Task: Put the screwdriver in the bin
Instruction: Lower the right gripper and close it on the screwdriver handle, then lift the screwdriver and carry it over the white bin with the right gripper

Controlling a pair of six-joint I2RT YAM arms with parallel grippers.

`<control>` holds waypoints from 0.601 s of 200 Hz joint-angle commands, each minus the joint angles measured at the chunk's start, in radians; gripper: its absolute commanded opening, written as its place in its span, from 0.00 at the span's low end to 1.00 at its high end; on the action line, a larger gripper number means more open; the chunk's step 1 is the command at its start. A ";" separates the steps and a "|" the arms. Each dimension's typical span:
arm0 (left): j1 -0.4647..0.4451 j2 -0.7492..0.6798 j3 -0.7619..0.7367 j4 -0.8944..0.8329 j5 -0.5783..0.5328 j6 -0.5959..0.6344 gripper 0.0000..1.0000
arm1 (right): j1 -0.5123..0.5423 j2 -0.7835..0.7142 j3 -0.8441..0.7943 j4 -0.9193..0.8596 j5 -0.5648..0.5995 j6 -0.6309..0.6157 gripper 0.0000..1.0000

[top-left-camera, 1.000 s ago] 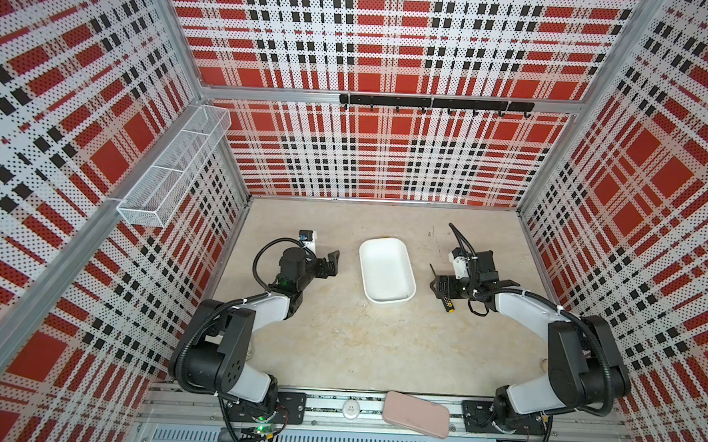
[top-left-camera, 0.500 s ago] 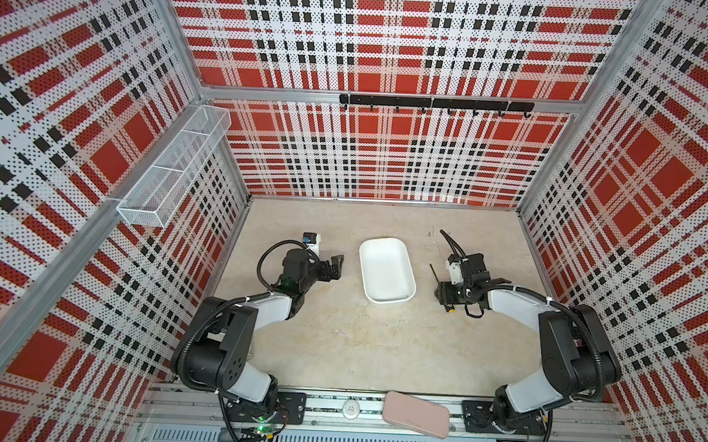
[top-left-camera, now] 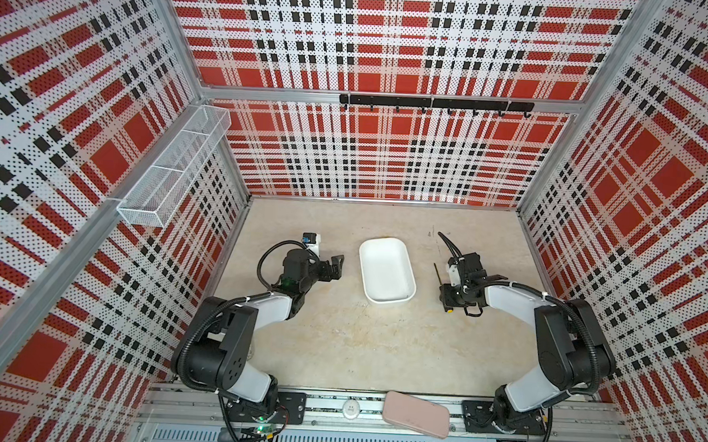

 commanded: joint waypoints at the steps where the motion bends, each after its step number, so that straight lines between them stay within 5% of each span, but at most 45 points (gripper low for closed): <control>1: -0.007 -0.002 0.019 0.006 0.003 -0.001 0.98 | 0.006 0.014 0.032 -0.027 0.002 0.018 0.16; 27: -0.007 0.000 0.020 0.006 0.007 0.001 0.98 | 0.007 0.009 0.063 -0.046 -0.010 0.050 0.00; 73: -0.002 -0.004 0.032 0.004 0.024 0.003 0.98 | 0.043 -0.107 0.139 -0.029 -0.096 0.231 0.00; 120: 0.005 0.005 0.052 0.004 0.040 0.005 0.98 | 0.264 -0.129 0.325 -0.052 0.095 0.428 0.00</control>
